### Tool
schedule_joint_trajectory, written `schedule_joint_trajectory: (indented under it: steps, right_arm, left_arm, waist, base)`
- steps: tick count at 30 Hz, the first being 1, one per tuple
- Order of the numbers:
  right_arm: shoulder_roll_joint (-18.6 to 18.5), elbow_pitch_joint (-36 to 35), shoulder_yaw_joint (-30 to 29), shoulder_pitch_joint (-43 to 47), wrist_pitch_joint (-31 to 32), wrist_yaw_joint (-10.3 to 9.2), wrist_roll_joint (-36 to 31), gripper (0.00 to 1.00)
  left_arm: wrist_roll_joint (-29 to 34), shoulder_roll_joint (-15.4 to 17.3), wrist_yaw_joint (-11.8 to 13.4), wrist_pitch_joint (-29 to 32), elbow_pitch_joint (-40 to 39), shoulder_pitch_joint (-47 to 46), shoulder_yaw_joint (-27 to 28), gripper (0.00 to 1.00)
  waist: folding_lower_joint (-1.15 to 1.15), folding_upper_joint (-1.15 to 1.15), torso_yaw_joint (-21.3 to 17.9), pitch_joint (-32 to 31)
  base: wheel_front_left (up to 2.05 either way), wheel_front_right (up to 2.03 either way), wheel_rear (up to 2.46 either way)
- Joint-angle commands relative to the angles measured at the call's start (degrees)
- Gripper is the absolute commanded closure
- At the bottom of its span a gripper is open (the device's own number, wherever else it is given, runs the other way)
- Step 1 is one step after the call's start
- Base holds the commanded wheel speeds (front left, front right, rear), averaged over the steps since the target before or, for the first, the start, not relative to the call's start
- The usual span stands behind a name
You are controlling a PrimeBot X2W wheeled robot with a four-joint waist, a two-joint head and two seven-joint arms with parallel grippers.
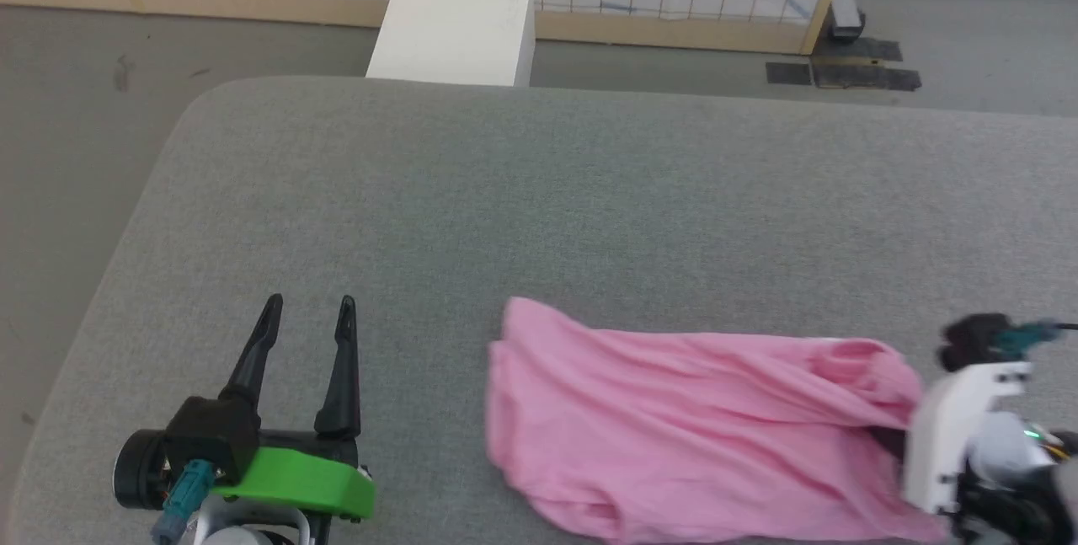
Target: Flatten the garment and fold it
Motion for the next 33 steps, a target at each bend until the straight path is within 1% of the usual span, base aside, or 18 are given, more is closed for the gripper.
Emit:
schedule_joint_trajectory:
  steps: [1,6,9,11,17,19,20,23,26,30,33]
  right_arm:
    - [-0.85,-0.34,-2.15,1.43,0.64,-0.08,0.12,1.0]
    - [-2.48,-0.56,-11.13,4.25,3.65,-0.08,0.31,1.0]
    - [-1.91,-0.87,-15.16,4.95,6.26,-0.08,1.29,1.0]
    - [-0.12,-0.71,-17.36,4.78,9.13,-0.08,3.25,1.0]
    - [10.19,1.45,-23.14,1.9,21.29,-0.08,15.39,1.0]
    - [13.34,2.15,-24.81,0.62,23.95,-0.08,18.5,1.0]
    - [14.36,2.39,-25.3,0.04,24.89,-0.08,19.5,1.0]
    - [16.68,2.84,-25.54,-2.01,26.99,-0.08,21.8,1.0]
    - [17.68,3.41,-24.39,-4.09,27.18,-0.08,23.14,1.0]
    - [18.0,5.07,-20.11,-6.64,24.43,-0.08,20.95,1.0]
    - [18.03,7.78,-15.18,-8.48,20.7,-0.08,19.11,1.0]
  left_arm:
    - [0.5,0.07,-0.19,-0.22,-0.1,1.01,0.02,0.0]
    - [0.5,0.24,-0.05,-0.1,-0.17,1.54,-0.31,0.0]
    - [0.39,0.3,0.04,0.06,-0.04,1.79,-0.45,0.0]
    - [0.31,0.34,0.17,0.1,0.02,1.97,-0.44,0.0]
    - [0.16,0.33,-0.05,0.46,0.28,1.95,-1.14,0.0]
    - [0.16,0.31,-0.22,0.56,0.32,1.62,-1.43,0.0]
    - [0.17,0.28,-0.3,0.59,0.37,1.43,-1.56,0.0]
    - [0.19,0.2,-0.4,0.66,0.54,0.91,-1.85,0.0]
    - [0.23,0.06,-0.49,0.71,0.59,0.39,-2.17,0.0]
    - [0.17,-0.24,-0.69,0.65,0.73,-0.5,-2.42,0.0]
    - [0.12,-0.57,-0.96,0.51,1.05,-1.27,-2.52,0.0]
  waist:
    - [0.0,0.44,-0.63,-0.69]
    - [0.0,0.44,-1.3,-1.42]
    - [0.0,0.44,-1.76,-1.87]
    - [0.0,0.44,-2.15,-2.1]
    - [0.0,0.44,-2.26,-3.01]
    - [0.0,0.44,-1.89,-2.95]
    - [0.0,0.44,-1.68,-2.97]
    - [0.0,0.44,-1.09,-2.82]
    - [0.0,0.44,-0.39,-2.41]
    - [0.0,0.44,0.64,-1.38]
    - [0.0,0.44,1.56,-0.27]
  base:
    - [0.0,0.0,0.0]
    - [0.0,0.0,0.0]
    - [0.0,0.0,0.0]
    - [0.0,0.0,0.0]
    - [0.0,0.0,0.0]
    - [0.0,0.0,0.0]
    - [0.0,0.0,0.0]
    - [0.0,0.0,0.0]
    - [0.0,0.0,0.0]
    - [0.0,0.0,0.0]
    - [0.0,0.0,0.0]
